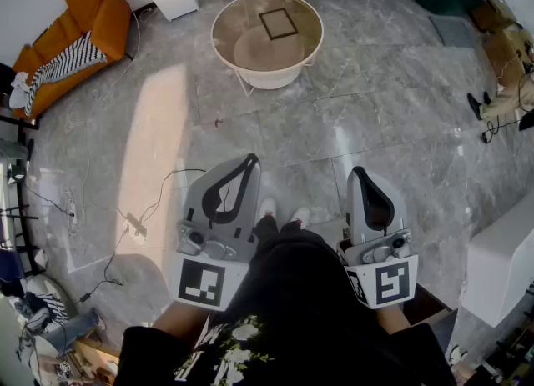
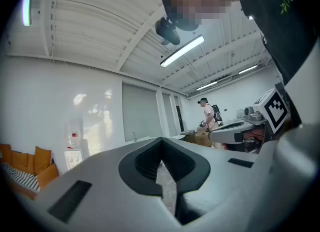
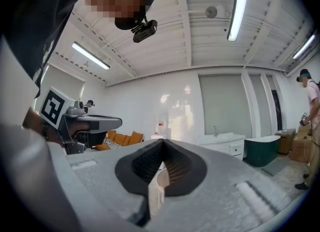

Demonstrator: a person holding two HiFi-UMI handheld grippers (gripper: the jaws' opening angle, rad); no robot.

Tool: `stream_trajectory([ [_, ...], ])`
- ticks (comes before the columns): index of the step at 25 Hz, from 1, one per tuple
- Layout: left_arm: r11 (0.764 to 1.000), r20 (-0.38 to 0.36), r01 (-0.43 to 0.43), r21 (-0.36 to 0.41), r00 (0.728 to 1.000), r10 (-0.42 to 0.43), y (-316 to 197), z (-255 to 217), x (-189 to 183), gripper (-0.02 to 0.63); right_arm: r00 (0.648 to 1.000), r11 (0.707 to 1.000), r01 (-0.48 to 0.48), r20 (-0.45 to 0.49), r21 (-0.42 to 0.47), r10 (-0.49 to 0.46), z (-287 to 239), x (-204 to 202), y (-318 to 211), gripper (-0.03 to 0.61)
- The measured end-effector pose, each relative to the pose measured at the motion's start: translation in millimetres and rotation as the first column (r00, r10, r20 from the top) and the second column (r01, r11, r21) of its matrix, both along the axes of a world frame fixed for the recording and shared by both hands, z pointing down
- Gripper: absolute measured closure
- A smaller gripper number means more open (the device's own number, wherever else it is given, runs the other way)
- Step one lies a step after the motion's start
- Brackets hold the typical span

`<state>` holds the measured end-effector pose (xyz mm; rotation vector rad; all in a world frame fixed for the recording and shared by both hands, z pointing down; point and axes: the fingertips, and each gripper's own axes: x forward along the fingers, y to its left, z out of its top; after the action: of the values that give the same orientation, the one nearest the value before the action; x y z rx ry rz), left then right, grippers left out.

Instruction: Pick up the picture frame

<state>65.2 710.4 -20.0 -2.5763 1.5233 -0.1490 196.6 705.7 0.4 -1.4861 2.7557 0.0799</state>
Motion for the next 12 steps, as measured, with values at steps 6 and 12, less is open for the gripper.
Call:
stream_trajectory([
  [6, 1.000, -0.013, -0.002, 0.001, 1.000, 0.002, -0.4, -3.0, 7.5, 0.600, 1.000, 0.999, 0.030, -0.007, 0.020, -0.030, -2.9, 0.0, 2.8, 0.584],
  [12, 0.999, 0.007, -0.010, -0.037, 1.000, 0.010, 5.4, 4.6, 16.2, 0.600, 0.999, 0.999, 0.050, -0.014, 0.002, -0.050, 1.1, 8.1, 11.2, 0.584],
])
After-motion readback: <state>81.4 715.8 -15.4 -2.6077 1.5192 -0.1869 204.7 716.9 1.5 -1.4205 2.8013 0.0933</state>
